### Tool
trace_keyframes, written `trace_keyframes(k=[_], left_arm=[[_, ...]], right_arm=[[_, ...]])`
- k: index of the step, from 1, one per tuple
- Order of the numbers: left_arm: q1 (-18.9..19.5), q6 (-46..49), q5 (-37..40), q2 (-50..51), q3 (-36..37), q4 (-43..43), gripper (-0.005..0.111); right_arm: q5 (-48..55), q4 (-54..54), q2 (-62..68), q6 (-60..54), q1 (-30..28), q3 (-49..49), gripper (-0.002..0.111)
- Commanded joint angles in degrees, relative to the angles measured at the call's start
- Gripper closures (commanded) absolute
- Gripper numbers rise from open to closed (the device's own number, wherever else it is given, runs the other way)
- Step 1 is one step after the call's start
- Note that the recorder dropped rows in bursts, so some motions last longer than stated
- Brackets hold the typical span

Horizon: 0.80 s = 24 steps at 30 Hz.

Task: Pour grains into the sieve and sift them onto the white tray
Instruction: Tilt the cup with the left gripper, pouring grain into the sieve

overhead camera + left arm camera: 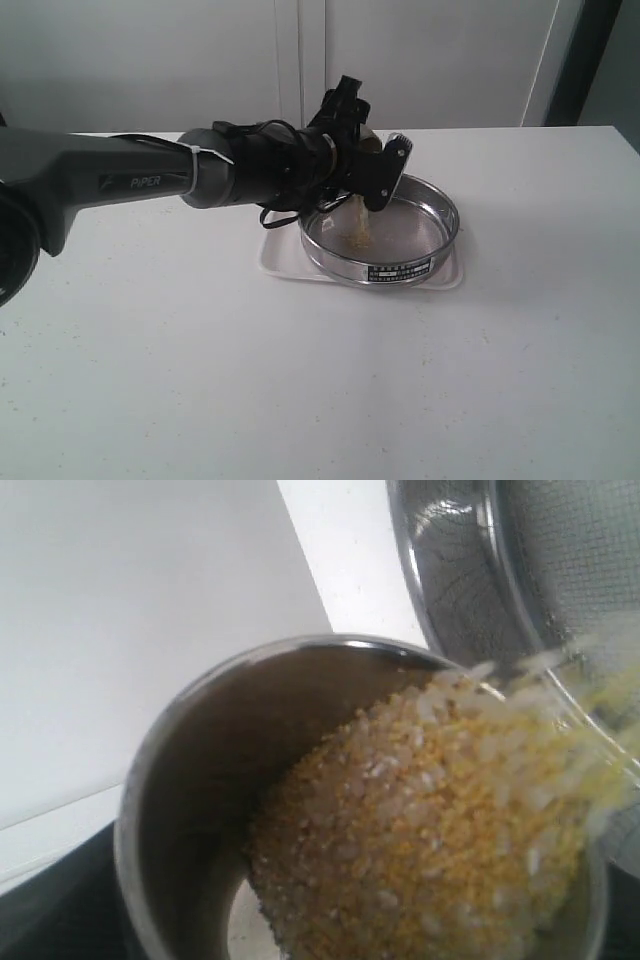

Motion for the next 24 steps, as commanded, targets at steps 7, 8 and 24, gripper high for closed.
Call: trace_keyframes(k=[7, 8, 24], left_arm=[[-0.4, 1.4, -1.4, -0.7, -1.9, 1.2, 0.107], [-0.4, 1.4, -1.4, -0.7, -1.9, 1.2, 0.107], [-0.4, 7.7, -1.4, -0.7, -1.9, 1.2, 0.107]], right_arm=[[-0.8, 0.2, -0.3, -0.1, 0.2, 0.3, 0.108], [-0.8, 0.2, -0.3, -0.1, 0.2, 0.3, 0.108], [-0.8, 0.2, -0.3, -0.1, 0.2, 0.3, 0.108]])
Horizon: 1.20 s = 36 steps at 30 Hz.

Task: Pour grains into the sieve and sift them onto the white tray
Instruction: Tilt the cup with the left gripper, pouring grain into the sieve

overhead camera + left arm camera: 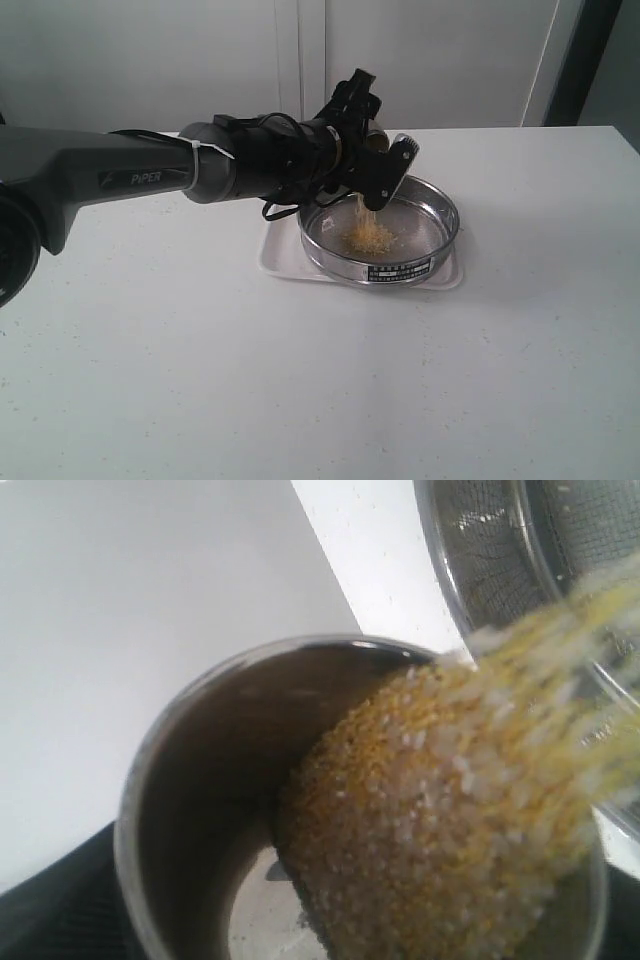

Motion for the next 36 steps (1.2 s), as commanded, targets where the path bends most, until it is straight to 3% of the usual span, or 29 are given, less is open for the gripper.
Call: trace_keyframes(k=[1, 36], left_arm=[[-0.3, 0.7, -0.1, -0.7, -0.3, 1.2, 0.107], [-0.3, 2.2, -2.4, -0.7, -0.3, 1.2, 0.107]], right_arm=[[-0.8, 0.2, -0.3, -0.1, 0.2, 0.3, 0.108], [-0.8, 0.2, -0.3, -0.1, 0.2, 0.3, 0.108]])
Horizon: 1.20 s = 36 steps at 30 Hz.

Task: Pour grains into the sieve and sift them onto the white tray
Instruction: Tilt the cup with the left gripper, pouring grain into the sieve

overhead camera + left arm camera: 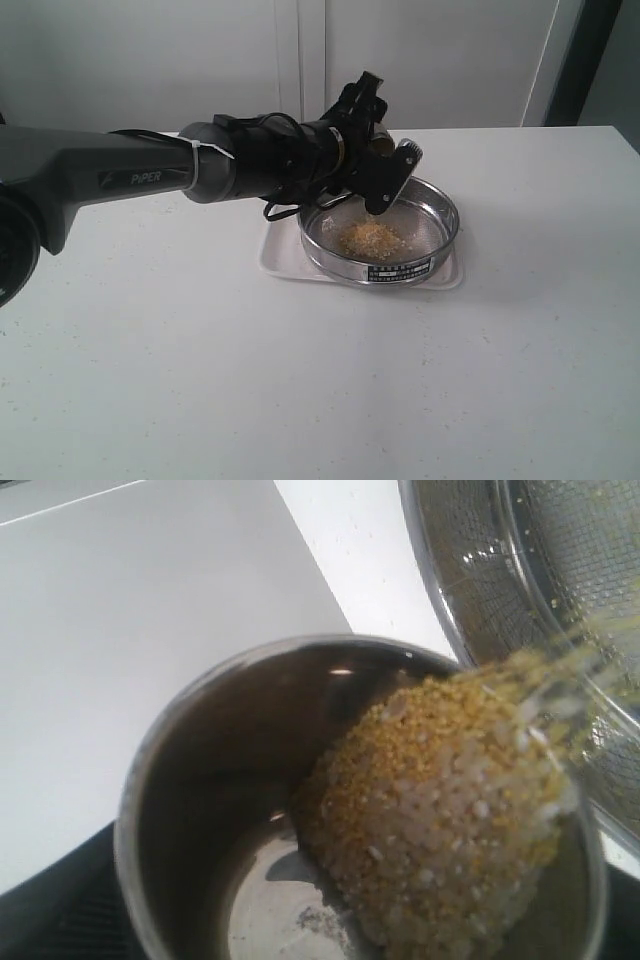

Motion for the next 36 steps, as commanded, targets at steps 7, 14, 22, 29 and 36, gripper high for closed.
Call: trace_keyframes(k=[7, 14, 22, 29, 36], left_arm=[[-0.9, 4.3, 6.0, -0.7, -0.3, 1.2, 0.107], [-1.4, 4.3, 7.7, -0.7, -0.3, 1.2, 0.107], [-1.8, 7.6, 9.5, -0.7, -0.3, 1.2, 0.107], [-2.1, 8.1, 10.6, -0.7, -0.3, 1.2, 0.107], [-2.1, 8.9, 11.7, -0.7, -0.3, 1.2, 0.107]], right_arm=[[-0.8, 0.2, -0.3, -0.1, 0.2, 0.3, 0.108], [-0.8, 0.2, -0.3, -0.1, 0.2, 0.3, 0.108], [-0.8, 0.2, -0.3, -0.1, 0.2, 0.3, 0.108], [-0.8, 0.2, -0.3, -0.1, 0.2, 0.3, 0.108], [-0.8, 0.2, -0.3, -0.1, 0.2, 0.3, 0.108]])
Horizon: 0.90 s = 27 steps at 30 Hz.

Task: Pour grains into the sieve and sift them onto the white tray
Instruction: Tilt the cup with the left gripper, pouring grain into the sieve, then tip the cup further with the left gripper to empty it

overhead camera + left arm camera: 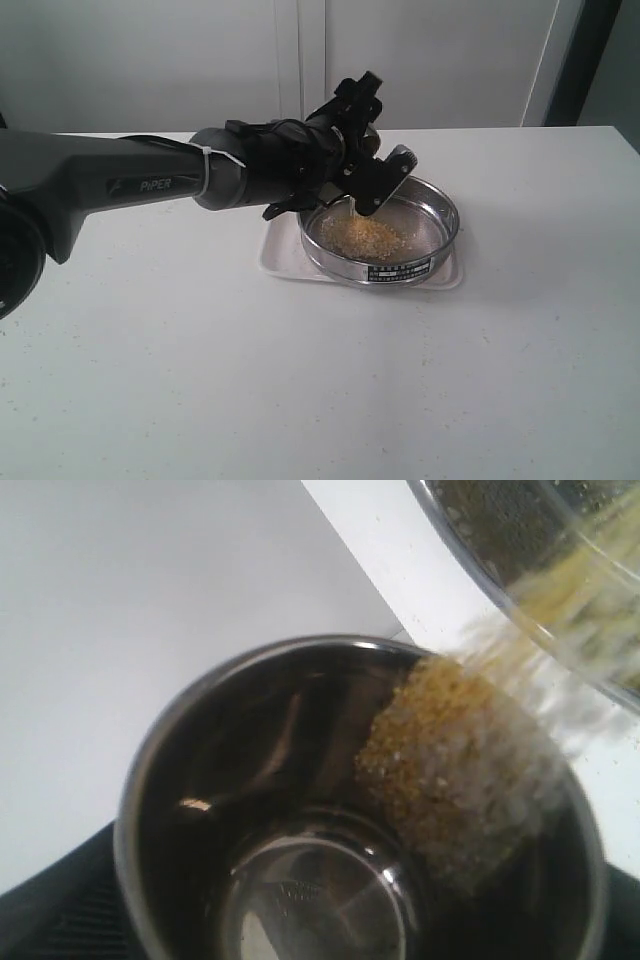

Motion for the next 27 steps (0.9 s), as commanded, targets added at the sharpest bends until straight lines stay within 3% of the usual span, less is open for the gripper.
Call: trace_keyframes(k=[1, 27], left_arm=[[-0.3, 1.3, 1.0, -0.7, -0.3, 1.0, 0.107], [-0.4, 13.9, 0.8, -0.7, -0.3, 1.0, 0.107]], right_arm=[[-0.8, 0.2, -0.3, -0.1, 0.2, 0.3, 0.108], [-0.8, 0.2, -0.3, -0.1, 0.2, 0.3, 0.108]])
